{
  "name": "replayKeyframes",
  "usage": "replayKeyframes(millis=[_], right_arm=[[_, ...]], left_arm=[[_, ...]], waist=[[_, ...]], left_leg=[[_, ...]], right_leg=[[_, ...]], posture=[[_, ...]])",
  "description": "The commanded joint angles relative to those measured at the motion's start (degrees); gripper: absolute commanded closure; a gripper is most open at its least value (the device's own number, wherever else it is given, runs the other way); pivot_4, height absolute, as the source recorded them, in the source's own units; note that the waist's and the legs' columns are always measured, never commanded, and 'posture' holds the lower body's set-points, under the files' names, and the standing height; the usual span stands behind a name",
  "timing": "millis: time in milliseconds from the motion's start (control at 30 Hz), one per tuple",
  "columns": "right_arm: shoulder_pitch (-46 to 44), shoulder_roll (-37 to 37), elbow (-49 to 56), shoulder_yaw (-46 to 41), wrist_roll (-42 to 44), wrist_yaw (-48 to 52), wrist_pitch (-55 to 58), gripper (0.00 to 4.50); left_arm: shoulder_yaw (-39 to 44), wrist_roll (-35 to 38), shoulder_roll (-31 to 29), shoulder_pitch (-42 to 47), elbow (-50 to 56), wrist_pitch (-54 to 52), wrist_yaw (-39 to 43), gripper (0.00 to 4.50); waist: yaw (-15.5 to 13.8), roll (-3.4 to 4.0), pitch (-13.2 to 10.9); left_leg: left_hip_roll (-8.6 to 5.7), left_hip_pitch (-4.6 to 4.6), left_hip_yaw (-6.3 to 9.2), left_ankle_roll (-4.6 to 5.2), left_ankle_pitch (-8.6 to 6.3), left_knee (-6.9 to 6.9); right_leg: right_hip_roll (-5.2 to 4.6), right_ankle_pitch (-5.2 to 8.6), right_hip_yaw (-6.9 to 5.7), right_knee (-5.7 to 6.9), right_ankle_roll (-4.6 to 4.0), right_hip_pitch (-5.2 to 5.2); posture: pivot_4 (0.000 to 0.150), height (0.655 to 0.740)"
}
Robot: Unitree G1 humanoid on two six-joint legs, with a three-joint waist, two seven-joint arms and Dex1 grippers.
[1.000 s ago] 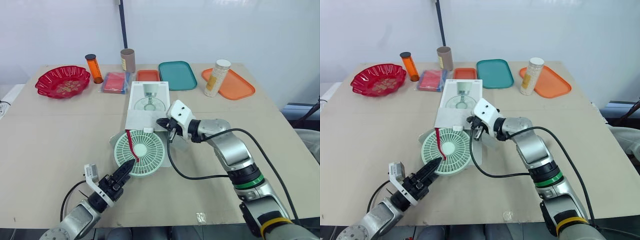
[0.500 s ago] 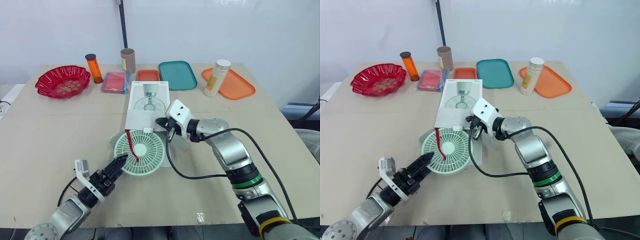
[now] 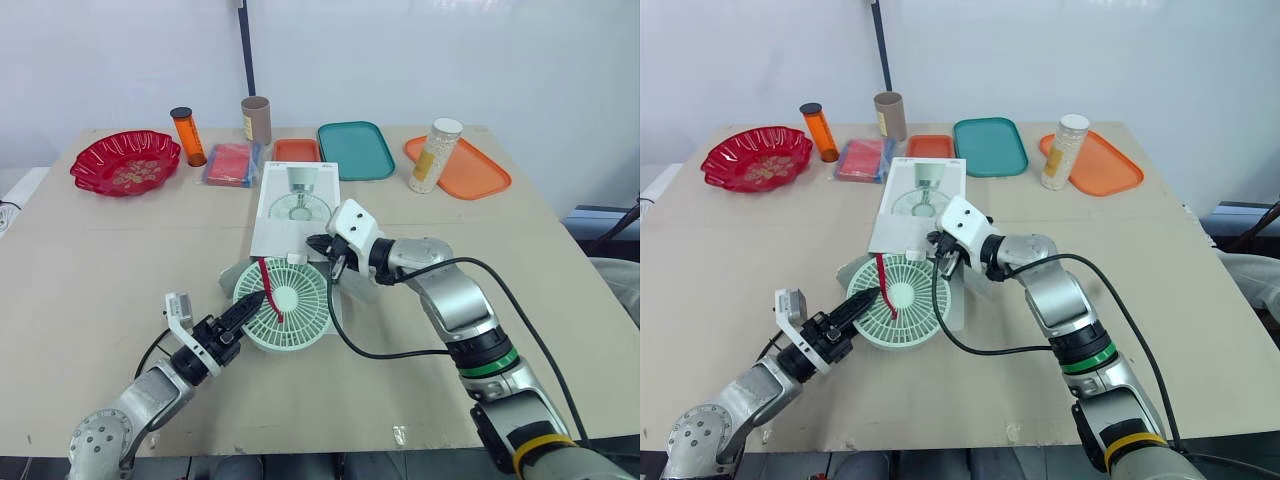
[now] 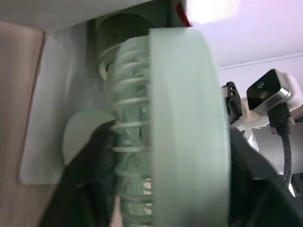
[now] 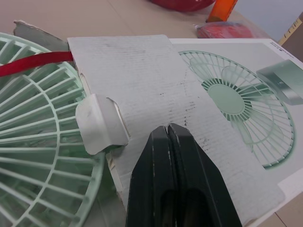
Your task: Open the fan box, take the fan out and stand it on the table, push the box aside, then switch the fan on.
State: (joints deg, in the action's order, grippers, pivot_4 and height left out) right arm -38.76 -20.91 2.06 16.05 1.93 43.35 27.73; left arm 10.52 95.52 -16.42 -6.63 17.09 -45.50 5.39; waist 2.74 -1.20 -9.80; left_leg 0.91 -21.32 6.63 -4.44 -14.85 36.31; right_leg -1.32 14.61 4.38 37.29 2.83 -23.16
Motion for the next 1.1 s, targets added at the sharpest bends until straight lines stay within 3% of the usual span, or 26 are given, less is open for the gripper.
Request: replayKeyframes(millis=[33,700,767,933,1100], right_arm=[[-0.07,0.17,0.47,0.25,-0.21,-0.26,-0.19,4.5],[-0.55,1.01,-0.91,0.45,-0.57,-0.27,-1.33,4.5],[-0.67,1.21,-1.18,0.54,-0.61,-0.3,-1.49,4.5],[-0.88,1.57,-1.66,0.54,-0.65,-0.24,-1.87,4.5],[-1.11,1.8,-2.23,0.4,-0.71,-0.12,-2.29,4.5]], left_arm=[[0.01,1.13,-0.72,-1.9,2.13,-1.14,1.33,2.69],[-1.0,6.02,-2.17,-11.25,6.61,-0.92,-1.46,2.69],[-1.35,4.52,-2.9,-11.25,6.94,-1.33,-0.07,1.67],[-0.59,4.26,-3.68,-11.27,7.19,-0.82,1.79,0.01],[2.57,4.8,-5.95,-11.88,7.16,-0.37,4.84,0.01]], waist=[[0.01,0.0,0.0],[-0.01,0.0,0.01],[0.0,0.01,0.0],[-0.02,0.02,0.0],[0.02,0.02,-0.01]], left_leg=[[0.0,0.0,0.0,0.0,0.0,0.0],[0.01,0.01,0.0,0.0,0.0,0.0],[0.01,0.02,0.0,0.0,0.0,0.0],[0.01,0.01,-0.01,0.0,0.0,0.0],[0.02,0.01,-0.02,0.0,0.0,0.0]], right_leg=[[0.0,0.0,0.0,0.0,0.0,0.0],[-0.01,0.03,0.0,0.0,0.03,0.01],[0.0,0.04,0.0,0.0,0.05,0.01],[0.0,0.03,0.0,0.0,0.04,0.0],[0.01,0.04,0.0,0.0,0.05,-0.01]], posture=[[0.15,0.74],[0.15,0.74],[0.15,0.74],[0.15,0.74],[0.15,0.74]])
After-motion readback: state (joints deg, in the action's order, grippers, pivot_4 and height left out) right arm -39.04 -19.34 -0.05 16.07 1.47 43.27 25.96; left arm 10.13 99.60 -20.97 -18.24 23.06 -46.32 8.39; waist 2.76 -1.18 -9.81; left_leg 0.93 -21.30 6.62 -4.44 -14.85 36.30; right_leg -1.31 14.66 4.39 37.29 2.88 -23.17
